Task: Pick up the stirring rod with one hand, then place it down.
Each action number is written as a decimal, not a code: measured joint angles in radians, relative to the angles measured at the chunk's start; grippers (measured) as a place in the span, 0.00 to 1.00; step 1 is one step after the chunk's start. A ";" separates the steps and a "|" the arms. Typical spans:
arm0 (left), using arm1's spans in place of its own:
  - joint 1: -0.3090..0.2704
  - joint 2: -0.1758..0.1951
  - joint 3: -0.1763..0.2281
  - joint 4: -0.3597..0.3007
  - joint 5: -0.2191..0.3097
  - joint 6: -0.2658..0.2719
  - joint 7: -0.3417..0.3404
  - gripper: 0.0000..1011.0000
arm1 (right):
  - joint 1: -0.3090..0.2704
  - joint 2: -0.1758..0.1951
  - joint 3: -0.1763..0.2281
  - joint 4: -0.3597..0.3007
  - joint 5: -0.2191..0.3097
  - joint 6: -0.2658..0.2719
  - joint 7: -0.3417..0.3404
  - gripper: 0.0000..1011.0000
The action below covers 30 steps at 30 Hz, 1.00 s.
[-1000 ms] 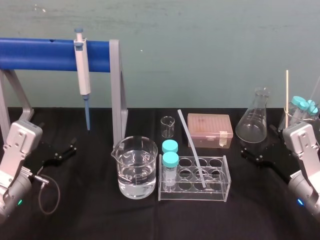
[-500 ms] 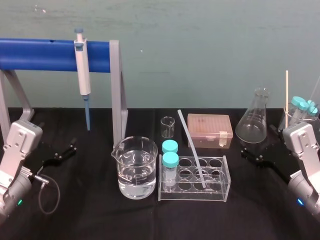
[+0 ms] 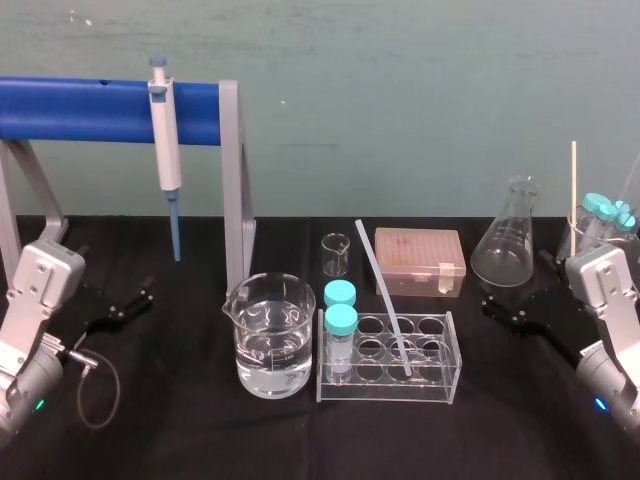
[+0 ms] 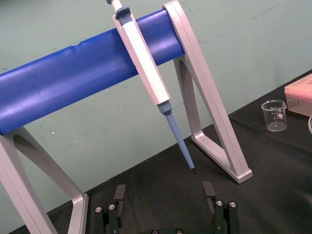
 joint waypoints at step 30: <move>0.000 0.000 0.000 0.000 0.000 0.000 0.000 0.99 | 0.003 -0.009 0.025 -0.003 0.021 0.001 0.025 0.99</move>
